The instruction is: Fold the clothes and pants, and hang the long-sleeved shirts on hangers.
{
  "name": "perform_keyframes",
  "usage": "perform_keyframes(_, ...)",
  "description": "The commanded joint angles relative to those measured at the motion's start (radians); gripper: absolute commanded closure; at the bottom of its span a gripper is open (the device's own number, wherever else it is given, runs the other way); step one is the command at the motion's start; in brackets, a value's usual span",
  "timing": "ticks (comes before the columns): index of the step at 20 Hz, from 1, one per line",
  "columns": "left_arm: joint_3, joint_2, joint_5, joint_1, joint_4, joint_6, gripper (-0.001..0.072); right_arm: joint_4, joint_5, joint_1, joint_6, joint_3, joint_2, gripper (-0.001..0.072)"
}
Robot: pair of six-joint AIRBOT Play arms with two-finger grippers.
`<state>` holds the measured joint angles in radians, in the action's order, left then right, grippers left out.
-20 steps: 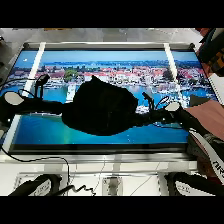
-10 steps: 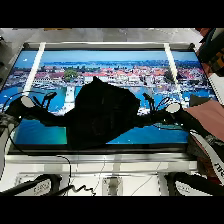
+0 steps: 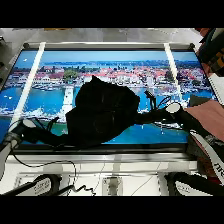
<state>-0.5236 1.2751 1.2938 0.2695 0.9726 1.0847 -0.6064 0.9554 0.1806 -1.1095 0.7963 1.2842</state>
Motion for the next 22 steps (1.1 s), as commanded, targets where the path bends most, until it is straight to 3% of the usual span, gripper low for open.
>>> perform_keyframes(1, 0.129, 0.000, -0.224, -0.024, -0.195, -0.054, 0.0148, 0.000, -0.005, 0.001, 0.000, 0.000, 0.000, 0.0677)
perform_keyframes(3, 0.131, 0.001, -0.277, -0.058, -0.227, -0.053, 0.0187, 0.001, -0.005, 0.001, 0.000, 0.000, 0.000, 0.0678)
perform_keyframes(4, 0.130, 0.001, -0.285, -0.074, -0.243, -0.054, 0.0278, 0.001, -0.006, 0.001, 0.000, 0.000, 0.000, 0.0677)
perform_keyframes(6, 0.127, 0.000, -0.288, -0.097, -0.266, -0.093, 0.0618, 0.000, -0.006, 0.001, 0.000, 0.002, 0.000, 0.0678)
perform_keyframes(7, 0.117, -0.002, -0.288, -0.098, -0.274, -0.114, 0.0701, 0.001, -0.006, 0.001, 0.000, 0.002, -0.002, 0.0678)
perform_keyframes(13, -0.145, -0.111, -0.278, -0.037, -0.273, -0.116, 0.0703, -0.004, 0.000, 0.001, 0.002, 0.064, -0.064, 0.0678)
perform_keyframes(22, -0.484, -0.499, -0.334, -0.033, -0.267, -0.117, 0.0703, 0.033, 0.129, 0.001, -0.019, 0.260, -0.314, 0.0678)
